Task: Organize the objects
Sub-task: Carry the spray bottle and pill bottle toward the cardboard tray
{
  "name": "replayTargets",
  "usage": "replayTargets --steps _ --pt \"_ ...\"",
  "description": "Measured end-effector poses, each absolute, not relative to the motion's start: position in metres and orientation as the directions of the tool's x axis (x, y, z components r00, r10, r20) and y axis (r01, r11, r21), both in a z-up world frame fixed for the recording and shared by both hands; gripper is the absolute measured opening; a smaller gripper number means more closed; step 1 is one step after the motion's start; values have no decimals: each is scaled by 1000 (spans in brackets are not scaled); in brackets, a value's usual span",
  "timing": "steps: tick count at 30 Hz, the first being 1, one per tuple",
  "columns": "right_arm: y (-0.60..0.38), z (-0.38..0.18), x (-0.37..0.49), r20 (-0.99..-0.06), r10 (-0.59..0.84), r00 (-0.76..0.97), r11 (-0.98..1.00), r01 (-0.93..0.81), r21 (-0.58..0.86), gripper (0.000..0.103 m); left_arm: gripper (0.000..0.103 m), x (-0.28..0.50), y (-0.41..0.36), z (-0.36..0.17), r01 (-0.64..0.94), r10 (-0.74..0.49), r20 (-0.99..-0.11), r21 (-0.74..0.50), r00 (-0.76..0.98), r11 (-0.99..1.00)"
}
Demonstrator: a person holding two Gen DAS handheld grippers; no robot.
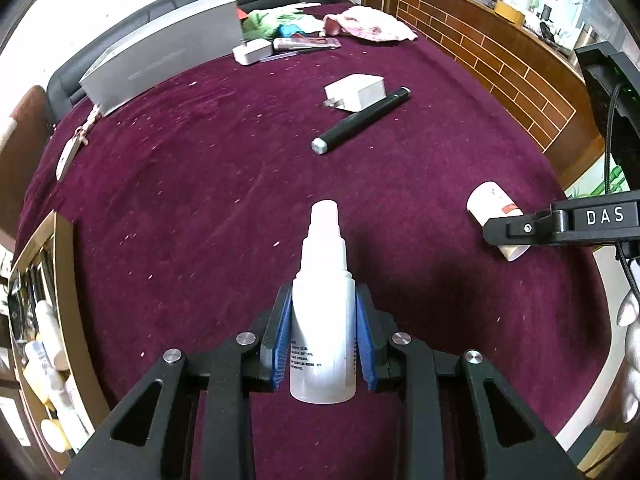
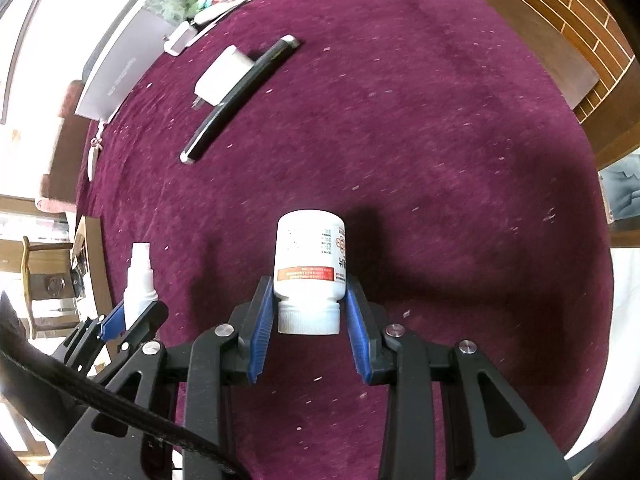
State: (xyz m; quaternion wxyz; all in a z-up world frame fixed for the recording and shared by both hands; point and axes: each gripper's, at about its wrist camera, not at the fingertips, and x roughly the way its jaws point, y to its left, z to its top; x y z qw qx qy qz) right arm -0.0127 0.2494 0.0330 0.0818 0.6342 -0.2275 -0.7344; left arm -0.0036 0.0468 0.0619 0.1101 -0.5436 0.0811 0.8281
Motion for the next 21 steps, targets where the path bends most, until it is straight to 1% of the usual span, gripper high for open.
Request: replayTargets --steps 8,21 --pt "200 46 -9 -889 -424 -175 -892 -91 443 32 25 12 1 67 -220 91 -915 -3 -393 -975" --pt "106 70 -7 -868 -468 -165 -881 6 474 32 25 35 -103 80 -131 70 -907 -17 -415 -991"
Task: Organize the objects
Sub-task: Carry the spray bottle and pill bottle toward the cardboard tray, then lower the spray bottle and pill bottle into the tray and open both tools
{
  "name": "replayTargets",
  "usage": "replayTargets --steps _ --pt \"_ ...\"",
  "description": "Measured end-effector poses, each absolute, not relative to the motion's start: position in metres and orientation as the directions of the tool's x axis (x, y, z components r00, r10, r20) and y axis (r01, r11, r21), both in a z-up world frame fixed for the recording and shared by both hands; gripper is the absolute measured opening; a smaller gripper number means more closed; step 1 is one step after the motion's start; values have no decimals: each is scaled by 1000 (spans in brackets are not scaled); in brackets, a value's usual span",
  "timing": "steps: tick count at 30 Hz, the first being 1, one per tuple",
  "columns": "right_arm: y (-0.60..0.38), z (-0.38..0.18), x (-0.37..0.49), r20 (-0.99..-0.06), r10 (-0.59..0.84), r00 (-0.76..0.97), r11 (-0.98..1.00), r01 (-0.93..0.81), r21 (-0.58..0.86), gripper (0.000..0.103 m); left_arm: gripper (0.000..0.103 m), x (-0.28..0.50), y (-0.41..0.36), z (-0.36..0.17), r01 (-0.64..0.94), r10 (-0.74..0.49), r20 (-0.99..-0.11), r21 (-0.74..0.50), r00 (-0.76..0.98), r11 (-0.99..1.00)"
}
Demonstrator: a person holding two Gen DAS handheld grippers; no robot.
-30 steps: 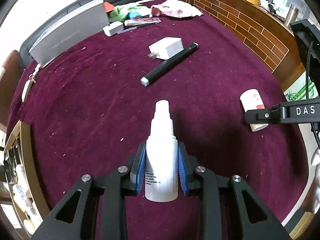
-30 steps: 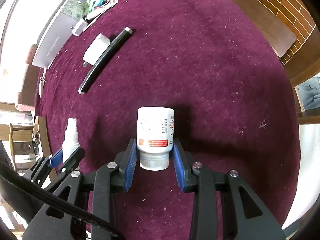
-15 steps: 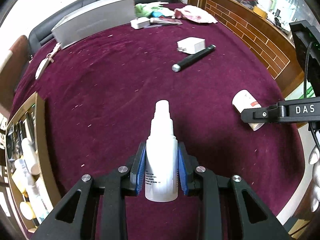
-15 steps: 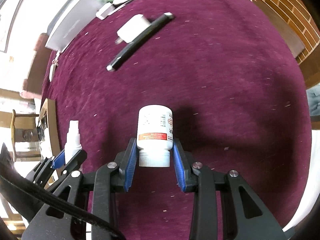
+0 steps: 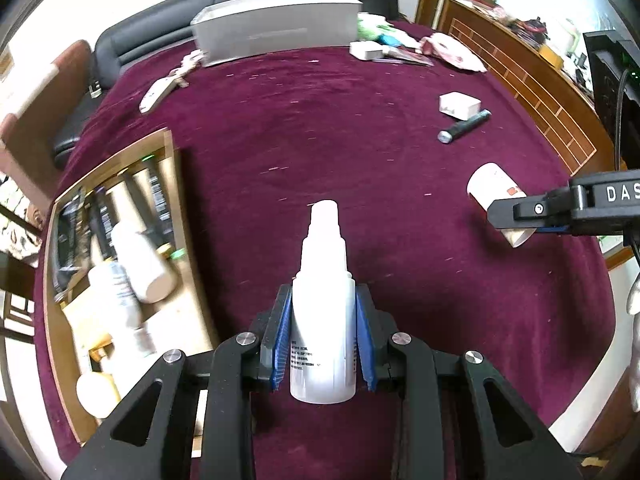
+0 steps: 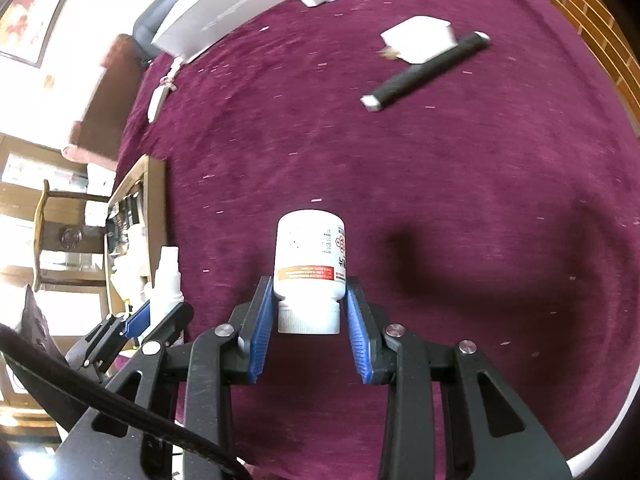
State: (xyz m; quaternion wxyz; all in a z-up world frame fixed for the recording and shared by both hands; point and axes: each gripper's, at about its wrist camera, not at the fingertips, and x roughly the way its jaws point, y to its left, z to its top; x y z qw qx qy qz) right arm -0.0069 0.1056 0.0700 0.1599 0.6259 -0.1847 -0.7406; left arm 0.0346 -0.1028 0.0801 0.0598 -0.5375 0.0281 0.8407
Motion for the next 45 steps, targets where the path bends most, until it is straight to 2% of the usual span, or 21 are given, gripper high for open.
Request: replayTargets --steps 21,38,45 --pt "-38 77 -18 -846 -524 -96 -850 127 512 32 25 60 -267 75 68 24 -911 -57 -411 -996" --pt "-141 82 -44 -844 -535 -46 -826 236 511 33 25 72 -333 56 138 45 -924 -105 -381 -985" --pt "-191 71 -70 -873 -486 -42 -844 282 456 33 25 68 -342 48 136 66 -927 -124 -368 -983"
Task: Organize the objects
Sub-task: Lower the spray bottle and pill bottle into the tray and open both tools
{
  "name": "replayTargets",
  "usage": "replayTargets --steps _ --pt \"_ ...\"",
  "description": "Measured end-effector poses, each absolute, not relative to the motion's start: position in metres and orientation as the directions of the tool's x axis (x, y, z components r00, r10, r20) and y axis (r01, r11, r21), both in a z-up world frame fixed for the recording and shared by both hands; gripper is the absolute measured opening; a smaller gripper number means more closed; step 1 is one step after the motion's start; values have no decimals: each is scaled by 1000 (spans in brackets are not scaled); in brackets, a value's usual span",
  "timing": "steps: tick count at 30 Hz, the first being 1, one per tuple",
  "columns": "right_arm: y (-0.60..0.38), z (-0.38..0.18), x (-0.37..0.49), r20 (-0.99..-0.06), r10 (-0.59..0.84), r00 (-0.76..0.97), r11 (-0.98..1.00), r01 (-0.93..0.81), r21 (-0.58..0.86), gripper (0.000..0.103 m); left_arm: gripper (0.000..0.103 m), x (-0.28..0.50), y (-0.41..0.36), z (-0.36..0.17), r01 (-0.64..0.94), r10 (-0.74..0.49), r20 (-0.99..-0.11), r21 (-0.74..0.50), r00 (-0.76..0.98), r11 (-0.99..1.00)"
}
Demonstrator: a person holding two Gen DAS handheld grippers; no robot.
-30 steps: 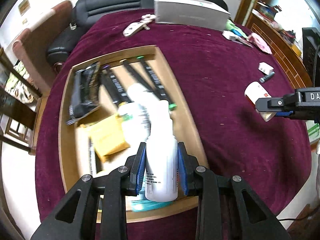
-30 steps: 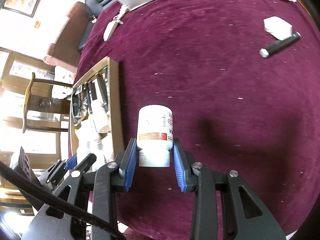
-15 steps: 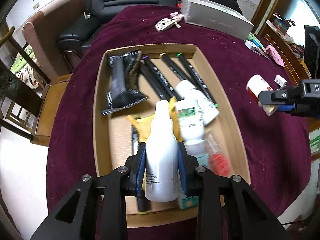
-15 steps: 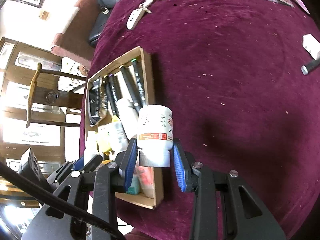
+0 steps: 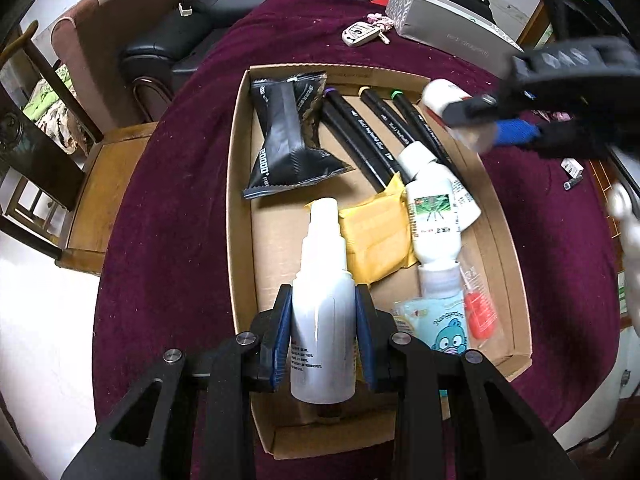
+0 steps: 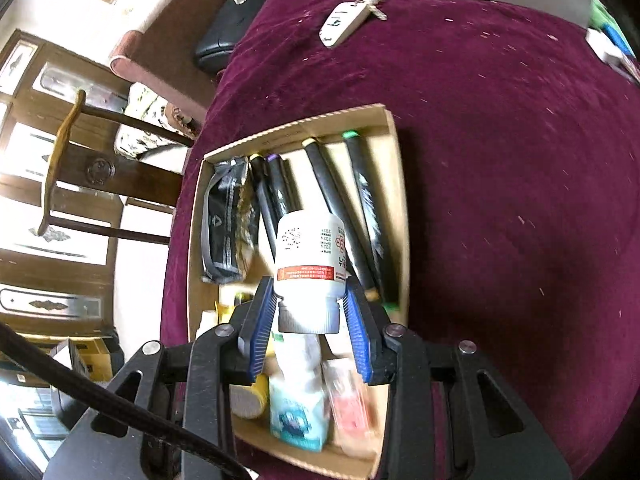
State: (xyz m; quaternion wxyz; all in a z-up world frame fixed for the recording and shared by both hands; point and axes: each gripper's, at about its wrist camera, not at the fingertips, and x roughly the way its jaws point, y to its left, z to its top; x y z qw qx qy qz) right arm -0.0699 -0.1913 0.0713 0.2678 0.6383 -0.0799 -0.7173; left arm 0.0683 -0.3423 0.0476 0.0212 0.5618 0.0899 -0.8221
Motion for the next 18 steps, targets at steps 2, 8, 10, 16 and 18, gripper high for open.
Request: replayTargets --steps 2,8,10,16,18 --pt "-205 66 -79 -887 -460 -46 -854 295 427 33 25 67 -345 46 140 71 -928 -130 -365 -982" --pt "-234 51 -94 -914 -405 -37 -871 321 373 33 25 66 -353 37 147 93 -932 -153 -351 -977" --pt "-240 46 -97 -918 -395 -30 -874 322 365 33 25 66 -355 32 150 100 -933 -160 -346 -976" --pt "-251 29 -105 -935 -354 -15 -887 324 330 32 25 64 -359 29 157 122 -929 -186 -348 -970" --pt "-254 26 -107 -938 -347 -14 -889 324 325 32 25 62 -361 28 158 127 -928 -192 -351 -968"
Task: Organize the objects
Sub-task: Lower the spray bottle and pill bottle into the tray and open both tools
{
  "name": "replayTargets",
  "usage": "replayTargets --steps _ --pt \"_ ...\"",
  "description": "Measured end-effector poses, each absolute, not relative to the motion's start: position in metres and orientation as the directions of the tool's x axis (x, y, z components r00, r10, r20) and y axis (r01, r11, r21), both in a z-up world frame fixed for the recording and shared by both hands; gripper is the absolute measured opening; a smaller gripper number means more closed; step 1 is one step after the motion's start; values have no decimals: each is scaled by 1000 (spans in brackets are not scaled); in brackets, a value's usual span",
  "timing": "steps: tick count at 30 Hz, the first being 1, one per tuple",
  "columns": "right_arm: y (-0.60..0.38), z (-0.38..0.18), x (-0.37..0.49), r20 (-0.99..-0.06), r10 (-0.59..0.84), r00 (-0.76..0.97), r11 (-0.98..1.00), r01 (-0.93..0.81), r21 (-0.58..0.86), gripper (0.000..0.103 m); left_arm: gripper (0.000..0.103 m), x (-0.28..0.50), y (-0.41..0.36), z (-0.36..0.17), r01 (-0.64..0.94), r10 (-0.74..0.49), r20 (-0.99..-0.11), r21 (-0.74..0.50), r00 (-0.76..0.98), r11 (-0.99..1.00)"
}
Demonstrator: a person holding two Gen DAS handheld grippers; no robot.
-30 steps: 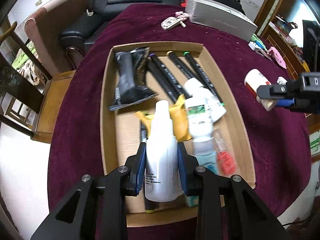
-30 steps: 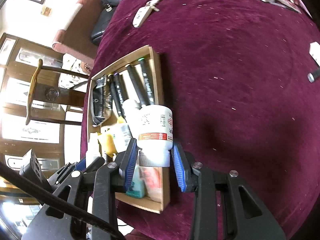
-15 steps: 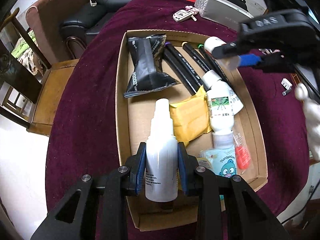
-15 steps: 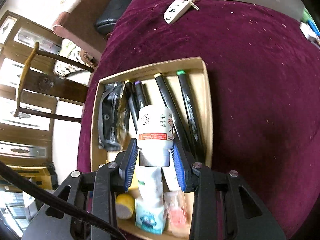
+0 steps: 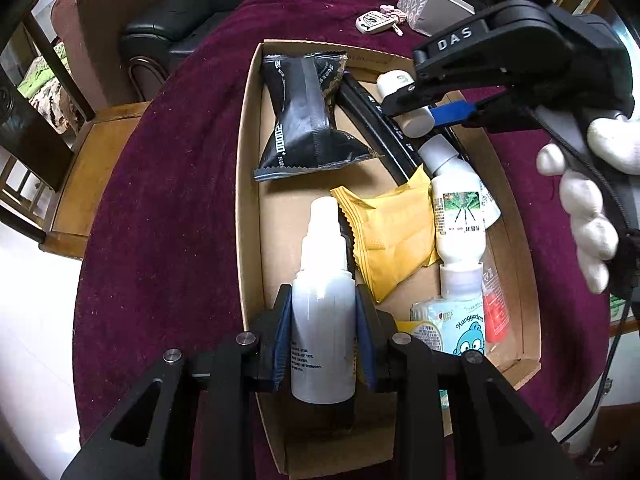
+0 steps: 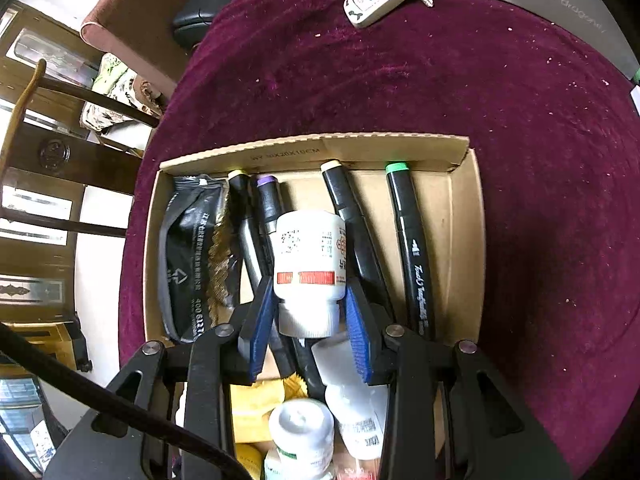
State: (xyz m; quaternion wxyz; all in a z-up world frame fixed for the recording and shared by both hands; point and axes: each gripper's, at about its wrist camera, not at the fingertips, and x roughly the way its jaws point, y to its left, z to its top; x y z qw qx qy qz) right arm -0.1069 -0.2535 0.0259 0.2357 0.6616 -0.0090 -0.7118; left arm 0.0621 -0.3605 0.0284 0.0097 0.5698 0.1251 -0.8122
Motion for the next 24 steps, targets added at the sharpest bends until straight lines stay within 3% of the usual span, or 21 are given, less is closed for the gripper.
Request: replayTargets --steps 18,21,24 --pt "-259 24 -115 -928 -373 -7 -881 316 351 33 26 56 -362 23 179 144 -920 -220 -364 -959" --pt "-254 31 -112 -920 -391 -17 -877 309 367 40 31 54 -360 23 175 139 -922 -213 -361 -961" --pt "-239 47 -109 -906 -419 -50 -868 316 384 47 42 53 -355 24 172 150 -919 -225 -365 -959"
